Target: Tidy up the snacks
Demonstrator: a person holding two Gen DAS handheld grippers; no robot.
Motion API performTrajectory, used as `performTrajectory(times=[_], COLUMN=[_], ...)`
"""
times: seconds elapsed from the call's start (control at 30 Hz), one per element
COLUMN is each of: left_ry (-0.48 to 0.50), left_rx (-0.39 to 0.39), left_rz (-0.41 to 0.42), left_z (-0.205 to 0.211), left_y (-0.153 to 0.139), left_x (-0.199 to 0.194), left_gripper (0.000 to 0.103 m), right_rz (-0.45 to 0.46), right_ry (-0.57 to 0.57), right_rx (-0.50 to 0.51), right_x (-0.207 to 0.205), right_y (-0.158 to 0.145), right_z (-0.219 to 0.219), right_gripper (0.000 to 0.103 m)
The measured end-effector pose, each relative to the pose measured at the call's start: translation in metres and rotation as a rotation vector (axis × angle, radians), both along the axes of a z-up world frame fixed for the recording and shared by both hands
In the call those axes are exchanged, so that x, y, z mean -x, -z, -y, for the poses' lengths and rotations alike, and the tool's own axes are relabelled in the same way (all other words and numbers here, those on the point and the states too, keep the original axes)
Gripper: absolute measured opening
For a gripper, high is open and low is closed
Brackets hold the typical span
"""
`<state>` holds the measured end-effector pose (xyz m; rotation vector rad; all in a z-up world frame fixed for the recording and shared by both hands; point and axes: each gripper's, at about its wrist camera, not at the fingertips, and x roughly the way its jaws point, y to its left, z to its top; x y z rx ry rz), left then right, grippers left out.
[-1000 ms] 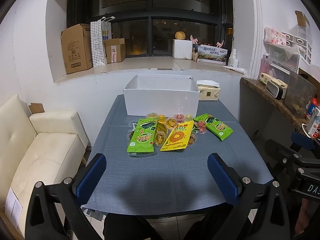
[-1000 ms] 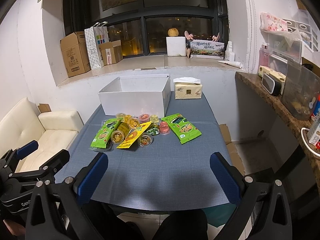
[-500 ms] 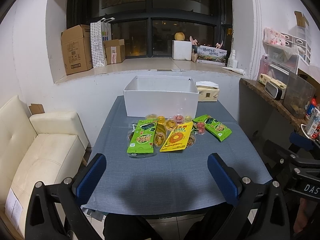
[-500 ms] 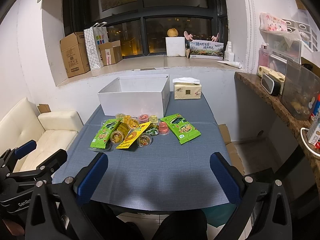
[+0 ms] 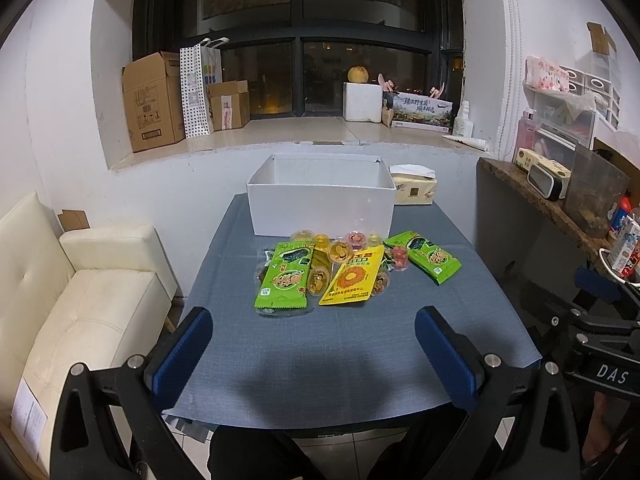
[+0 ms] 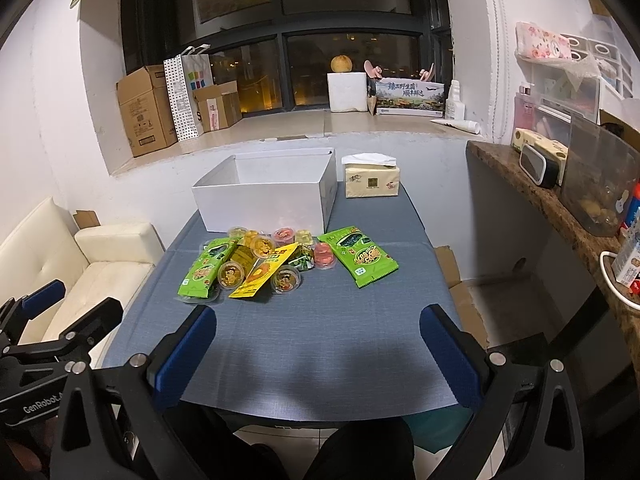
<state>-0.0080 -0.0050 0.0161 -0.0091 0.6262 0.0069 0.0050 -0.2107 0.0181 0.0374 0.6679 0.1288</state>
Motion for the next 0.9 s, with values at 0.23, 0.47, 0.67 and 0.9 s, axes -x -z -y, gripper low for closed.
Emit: performTrajectory(times=[0.23, 0.47, 0.67, 0.9], left_ry=[0.003, 0.002, -0.002, -0.002], left_rx=[0.0, -0.002, -0.004, -0.003], left_rz=[0.008, 0.007, 0.008, 0.013], left_z=[0.002, 0.002, 0.001, -0.004], left_y=[-0.004, -0.005, -0.004, -0.002], left_x=[0.002, 0.002, 0.001, -0.002], left_gripper=[0.103, 0.103, 0.103, 0.103], right_rz=[-0.002, -0.007, -0.013, 0.039], right_ry=[-0.001, 0.001, 0.003, -0.09], right_rx=[0.0, -0.003, -0.004, 0.003], right_x=[0.0, -0.001, -0.002, -0.042], right_y=[0.0, 0.002, 0.005, 0.026], right_z=[0.001, 0.002, 0.002, 0.017], right_gripper=[0.103, 0.103, 0.103, 0.103])
